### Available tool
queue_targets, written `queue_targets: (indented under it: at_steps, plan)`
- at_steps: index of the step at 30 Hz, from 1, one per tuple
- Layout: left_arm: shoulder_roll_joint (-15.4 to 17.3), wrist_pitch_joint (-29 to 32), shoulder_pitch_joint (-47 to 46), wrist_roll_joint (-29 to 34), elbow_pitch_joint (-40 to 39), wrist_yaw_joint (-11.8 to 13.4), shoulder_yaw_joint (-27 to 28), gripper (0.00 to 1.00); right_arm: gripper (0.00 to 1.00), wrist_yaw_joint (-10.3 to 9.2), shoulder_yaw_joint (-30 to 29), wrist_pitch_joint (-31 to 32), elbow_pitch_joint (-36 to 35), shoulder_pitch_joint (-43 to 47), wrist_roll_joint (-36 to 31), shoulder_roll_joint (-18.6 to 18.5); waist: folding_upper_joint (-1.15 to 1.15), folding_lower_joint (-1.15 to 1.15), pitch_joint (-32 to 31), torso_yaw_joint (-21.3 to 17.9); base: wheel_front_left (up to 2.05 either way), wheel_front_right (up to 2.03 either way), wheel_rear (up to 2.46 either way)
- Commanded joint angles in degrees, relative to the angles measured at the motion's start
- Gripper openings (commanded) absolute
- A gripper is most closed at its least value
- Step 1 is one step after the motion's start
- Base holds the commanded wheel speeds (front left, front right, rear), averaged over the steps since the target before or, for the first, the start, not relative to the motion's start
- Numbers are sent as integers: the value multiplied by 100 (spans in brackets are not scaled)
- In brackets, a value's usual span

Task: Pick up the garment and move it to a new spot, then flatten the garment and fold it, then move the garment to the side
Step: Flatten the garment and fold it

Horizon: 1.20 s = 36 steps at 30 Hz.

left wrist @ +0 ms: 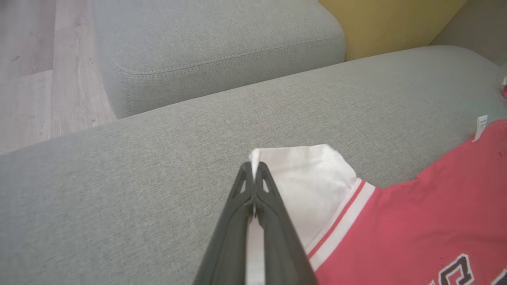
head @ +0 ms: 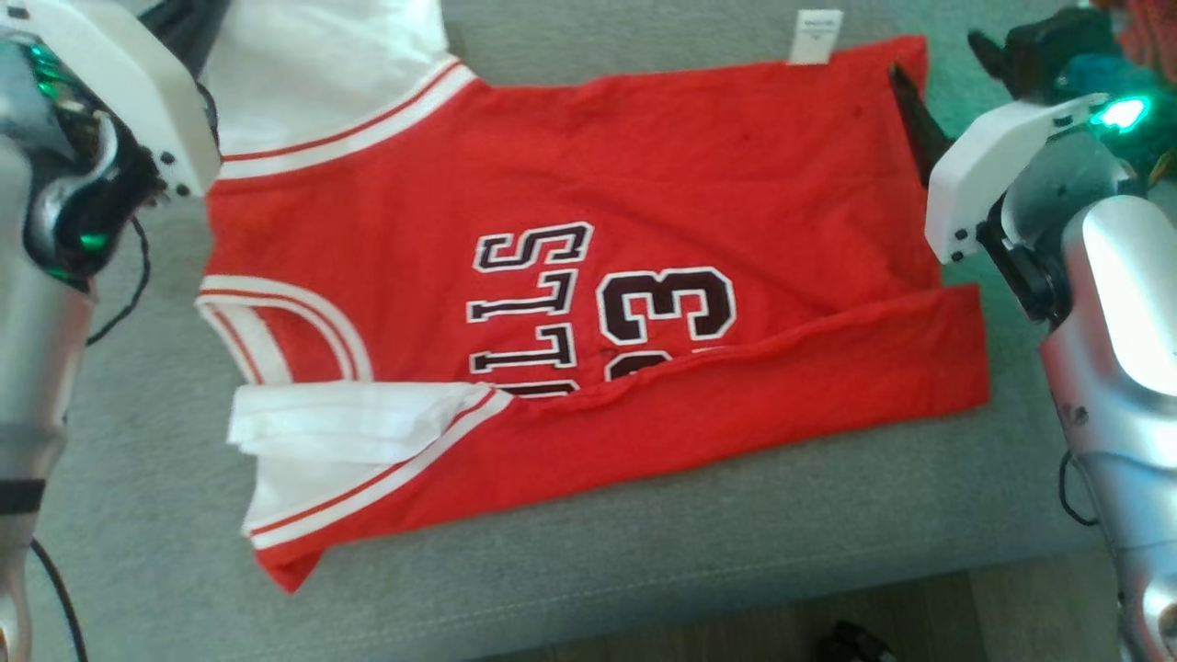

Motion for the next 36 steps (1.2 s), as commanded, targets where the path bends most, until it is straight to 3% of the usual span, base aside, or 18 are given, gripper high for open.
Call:
queue_targets:
  at_steps: [1, 14, 21, 23, 25, 27, 29, 36]
  plan:
    - [236, -72, -115, -27, -219, -30, 193, 0, 100, 37, 58, 64, -108, -115, -6, -64, 0, 0, -116, 135, 0, 0, 0]
    - [177, -246, -10, -132, -686, -32, 90, 0, 100, 37, 108, 599, 1061, -875, 67, -280, 0, 0, 127, 458, 0, 0, 0]
    - [149, -297, -2, -166, -703, -32, 24, 0, 100, 37, 464, 944, 1291, -955, 430, -406, 0, 0, 125, 498, 0, 0, 0]
    - [164, -298, -2, -178, -707, -33, 17, 0, 77, 37, 581, 1046, 1282, -950, 571, -453, 0, 0, 118, 483, 0, 0, 0]
    - [181, -299, 0, -190, -710, -33, 11, 0, 47, 37, 697, 1134, 1248, -935, 688, -505, 0, 0, 103, 461, 0, 0, 0]
    - [195, -295, 8, -203, -717, -33, 5, 0, 27, 37, 782, 1181, 1195, -911, 786, -559, 0, 0, 88, 441, 0, 0, 0]
    - [206, -293, 14, -212, -729, -32, 2, 0, 0, 37, 861, 1230, 1142, -874, 866, -615, 0, 0, 76, 425, 0, 0, 0]
    - [269, -352, 88, -257, -826, -19, 34, 0, 0, 37, 824, 872, 912, -759, 1071, -651, 0, 0, -18, 378, 0, 0, 0]
